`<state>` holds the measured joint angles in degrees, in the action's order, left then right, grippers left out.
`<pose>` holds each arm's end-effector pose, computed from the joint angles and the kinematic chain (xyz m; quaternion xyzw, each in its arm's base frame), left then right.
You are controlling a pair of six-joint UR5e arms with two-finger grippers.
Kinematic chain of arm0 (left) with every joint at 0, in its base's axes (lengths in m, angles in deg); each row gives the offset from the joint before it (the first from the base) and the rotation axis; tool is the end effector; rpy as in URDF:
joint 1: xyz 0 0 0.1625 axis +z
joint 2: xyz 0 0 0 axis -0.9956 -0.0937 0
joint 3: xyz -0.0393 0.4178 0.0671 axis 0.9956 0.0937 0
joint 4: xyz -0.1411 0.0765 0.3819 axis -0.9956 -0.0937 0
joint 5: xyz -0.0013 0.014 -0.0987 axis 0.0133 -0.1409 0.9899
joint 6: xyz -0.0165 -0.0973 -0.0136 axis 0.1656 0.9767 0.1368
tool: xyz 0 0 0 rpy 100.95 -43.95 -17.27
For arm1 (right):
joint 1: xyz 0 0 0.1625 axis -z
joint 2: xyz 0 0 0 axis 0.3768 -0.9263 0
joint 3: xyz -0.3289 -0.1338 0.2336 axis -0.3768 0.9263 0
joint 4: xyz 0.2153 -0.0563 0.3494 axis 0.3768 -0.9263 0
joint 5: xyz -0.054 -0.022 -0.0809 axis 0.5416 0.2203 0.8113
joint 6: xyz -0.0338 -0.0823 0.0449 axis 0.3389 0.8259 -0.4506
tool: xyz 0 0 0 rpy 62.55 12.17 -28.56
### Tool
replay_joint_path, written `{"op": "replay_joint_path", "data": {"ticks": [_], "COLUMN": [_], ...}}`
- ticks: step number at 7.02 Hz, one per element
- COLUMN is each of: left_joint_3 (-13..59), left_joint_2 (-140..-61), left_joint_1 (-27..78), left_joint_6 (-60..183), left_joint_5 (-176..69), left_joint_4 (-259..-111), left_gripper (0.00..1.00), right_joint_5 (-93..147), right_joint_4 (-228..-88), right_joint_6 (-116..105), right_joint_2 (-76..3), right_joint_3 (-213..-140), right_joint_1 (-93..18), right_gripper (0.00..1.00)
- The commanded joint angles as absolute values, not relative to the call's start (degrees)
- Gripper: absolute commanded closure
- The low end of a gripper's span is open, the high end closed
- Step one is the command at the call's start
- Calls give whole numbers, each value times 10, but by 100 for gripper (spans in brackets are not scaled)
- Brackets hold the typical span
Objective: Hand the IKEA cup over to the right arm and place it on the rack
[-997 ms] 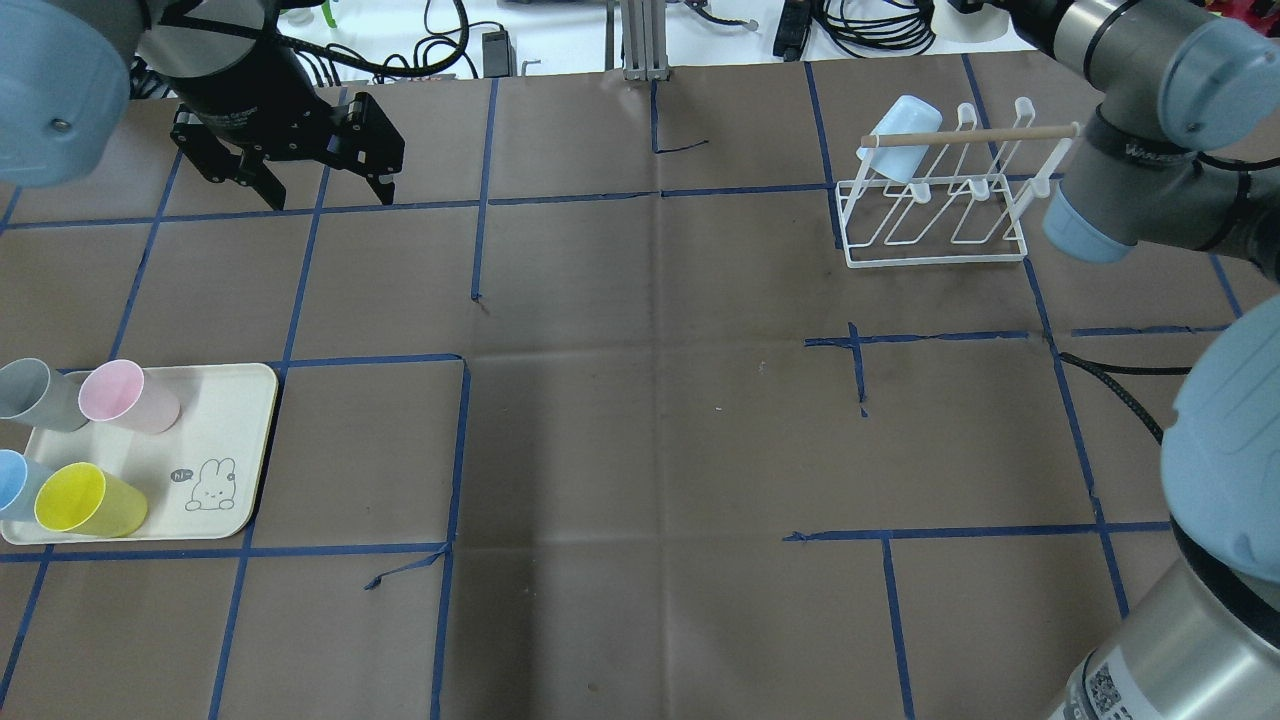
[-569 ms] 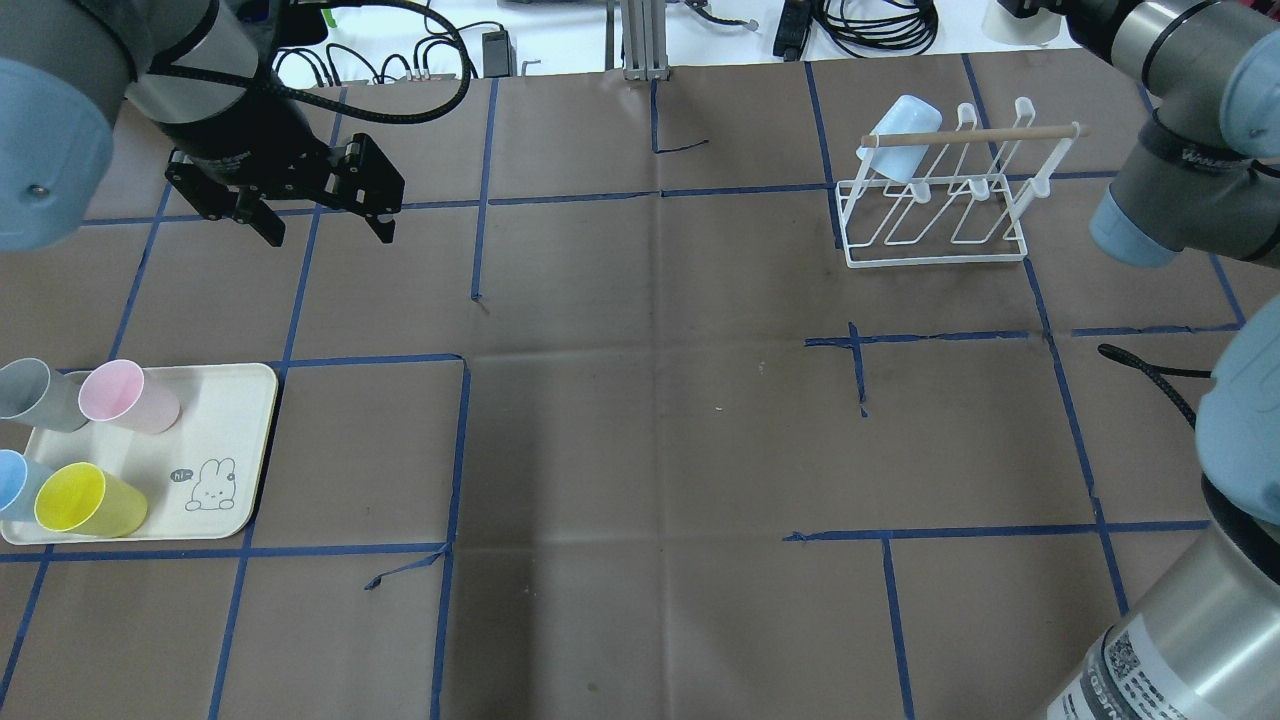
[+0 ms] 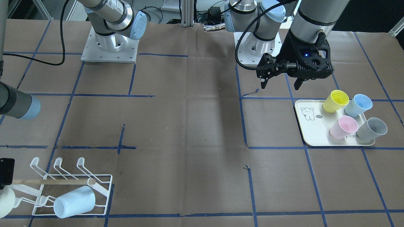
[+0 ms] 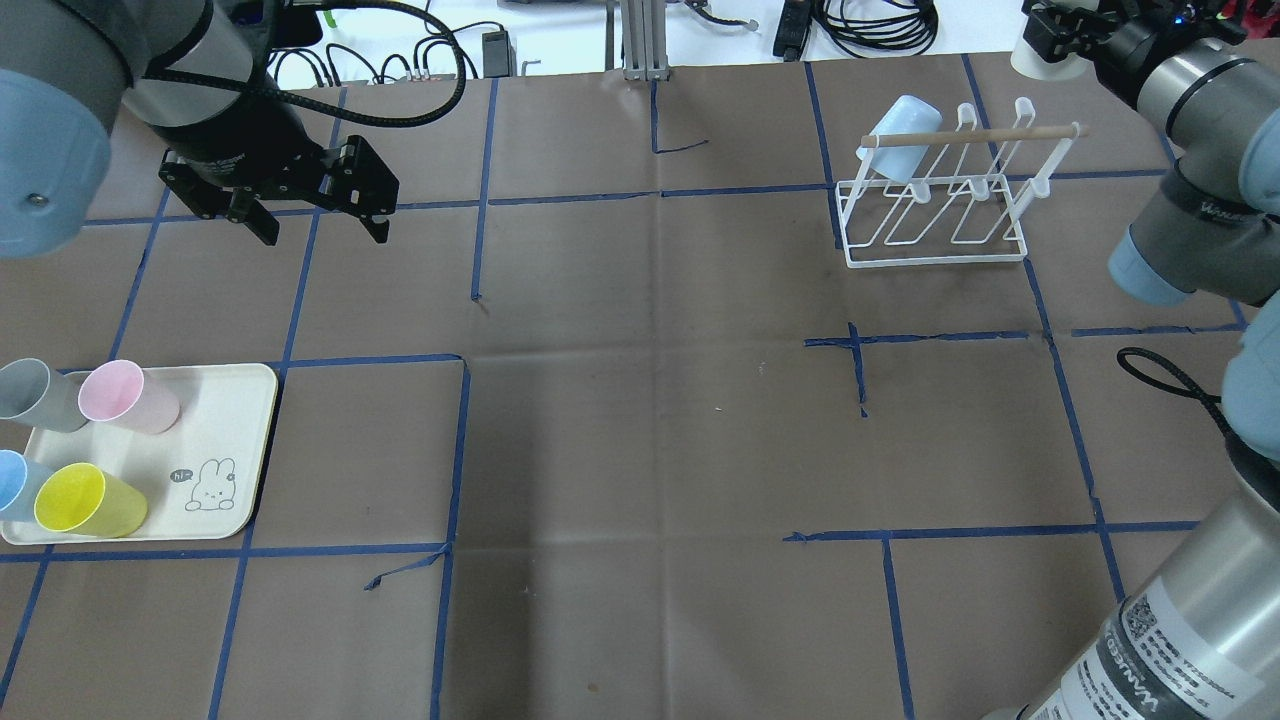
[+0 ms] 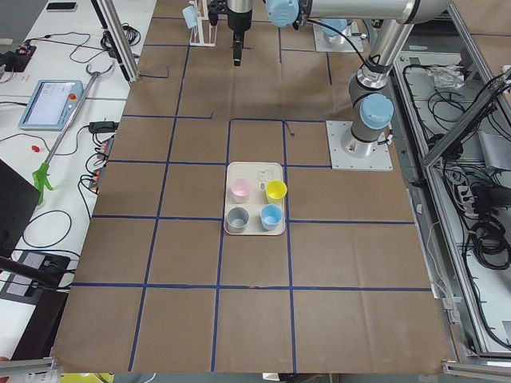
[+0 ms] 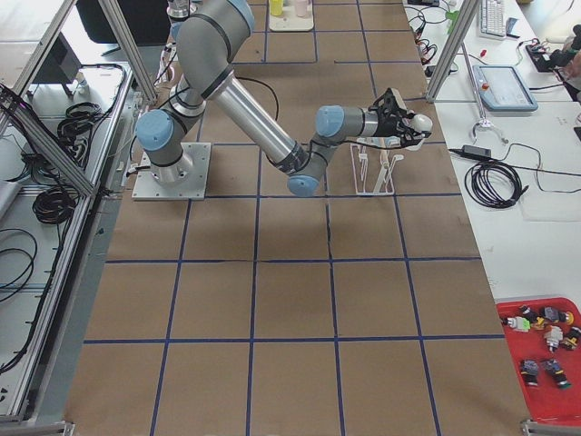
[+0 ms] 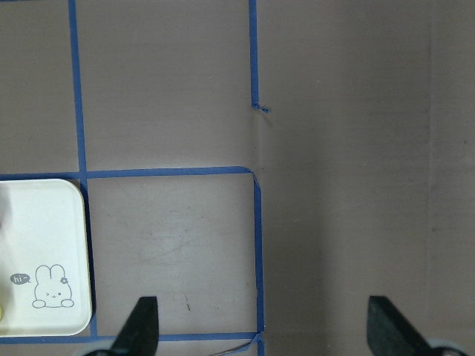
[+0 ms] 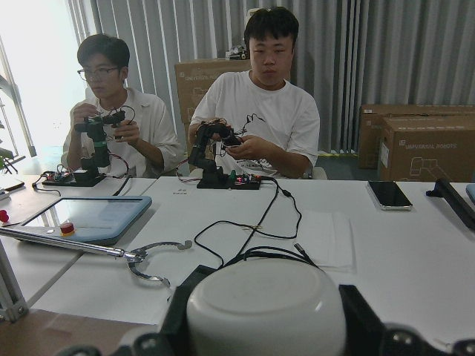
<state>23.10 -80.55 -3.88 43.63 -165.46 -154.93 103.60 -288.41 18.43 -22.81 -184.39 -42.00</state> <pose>-0.1198 -0.4980 0.4905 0.0126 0.9995 -0.0285 0.0038 -0.0977 -0.6441 0.3116 -0.0620 0.7848 -0.6111 0.0829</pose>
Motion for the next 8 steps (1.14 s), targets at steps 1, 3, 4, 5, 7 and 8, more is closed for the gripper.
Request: {"op": "replay_joint_path", "data": {"ticks": [1,3,4,5,7,8], "left_joint_3": [229,230,230,230,230,230], "left_joint_2": [-808,-808,-808,-808,-808,-808], "left_joint_1": [-39,-39,-40,-39,-39,-39], "left_joint_6": [441,444,444,445,444,444], "left_joint_5": [-1656,-1656,-1655,-1655,-1655,-1655], "left_joint_4": [-1554,-1556,-1556,-1556,-1556,-1556], "left_gripper": [0,0,0,0,0,0], "right_joint_5": [1034,1034,1033,1033,1033,1033], "right_joint_4": [-2928,-2928,-2928,-2928,-2929,-2932], "right_joint_6": [183,183,183,183,184,184], "right_joint_2": [-192,-192,-191,-190,-189,-188], "right_joint_3": [-1843,-1843,-1847,-1850,-1863,-1863], "right_joint_1": [-418,-419,-419,-419,-419,-419], "right_gripper": [86,86,86,86,86,85]}}
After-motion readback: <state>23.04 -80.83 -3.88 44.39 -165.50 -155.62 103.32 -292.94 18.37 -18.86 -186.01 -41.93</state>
